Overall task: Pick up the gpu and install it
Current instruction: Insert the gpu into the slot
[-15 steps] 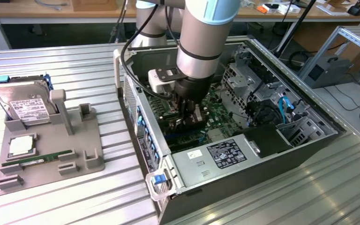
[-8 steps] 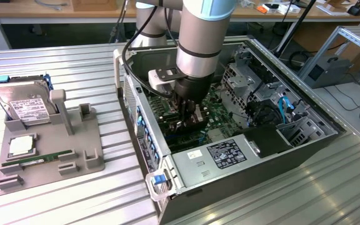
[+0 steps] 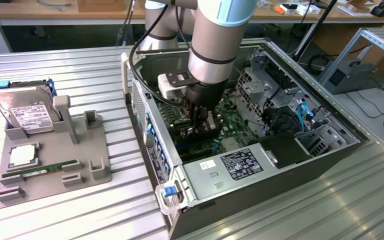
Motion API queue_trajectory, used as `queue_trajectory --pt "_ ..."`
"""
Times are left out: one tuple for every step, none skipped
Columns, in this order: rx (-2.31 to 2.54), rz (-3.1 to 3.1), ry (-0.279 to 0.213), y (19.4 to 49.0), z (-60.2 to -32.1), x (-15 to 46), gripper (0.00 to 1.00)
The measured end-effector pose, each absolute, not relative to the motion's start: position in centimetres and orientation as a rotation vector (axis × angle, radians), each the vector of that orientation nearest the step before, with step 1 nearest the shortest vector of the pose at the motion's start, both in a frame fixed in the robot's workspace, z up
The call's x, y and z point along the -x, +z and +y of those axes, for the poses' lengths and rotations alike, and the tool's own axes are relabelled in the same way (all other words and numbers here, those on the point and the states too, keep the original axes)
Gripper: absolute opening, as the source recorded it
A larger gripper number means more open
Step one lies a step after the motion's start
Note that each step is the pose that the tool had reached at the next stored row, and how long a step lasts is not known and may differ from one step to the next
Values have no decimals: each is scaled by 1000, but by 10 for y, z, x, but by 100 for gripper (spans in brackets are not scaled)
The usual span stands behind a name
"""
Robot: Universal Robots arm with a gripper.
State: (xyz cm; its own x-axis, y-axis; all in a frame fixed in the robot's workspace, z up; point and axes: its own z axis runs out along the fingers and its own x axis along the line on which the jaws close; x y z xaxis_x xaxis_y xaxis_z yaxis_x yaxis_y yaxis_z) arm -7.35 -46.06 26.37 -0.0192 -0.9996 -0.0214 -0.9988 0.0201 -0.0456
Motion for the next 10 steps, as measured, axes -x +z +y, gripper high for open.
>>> queue_trajectory --pt "2166 2209 -26 264 -461 73 27" --pt "2166 2209 -26 264 -461 73 27" --pt "2165 2208 -24 263 -461 73 27" --pt "2164 2207 -23 263 -461 73 27" --pt "2164 2207 -21 263 -461 73 27" --pt "2162 2205 -18 263 -461 73 27" --pt "2161 2204 -15 263 -461 73 27" --pt "2160 2203 -13 263 -461 73 27" --pt "2159 2202 -11 263 -461 73 27" --pt "2158 2201 -9 262 -461 73 27"
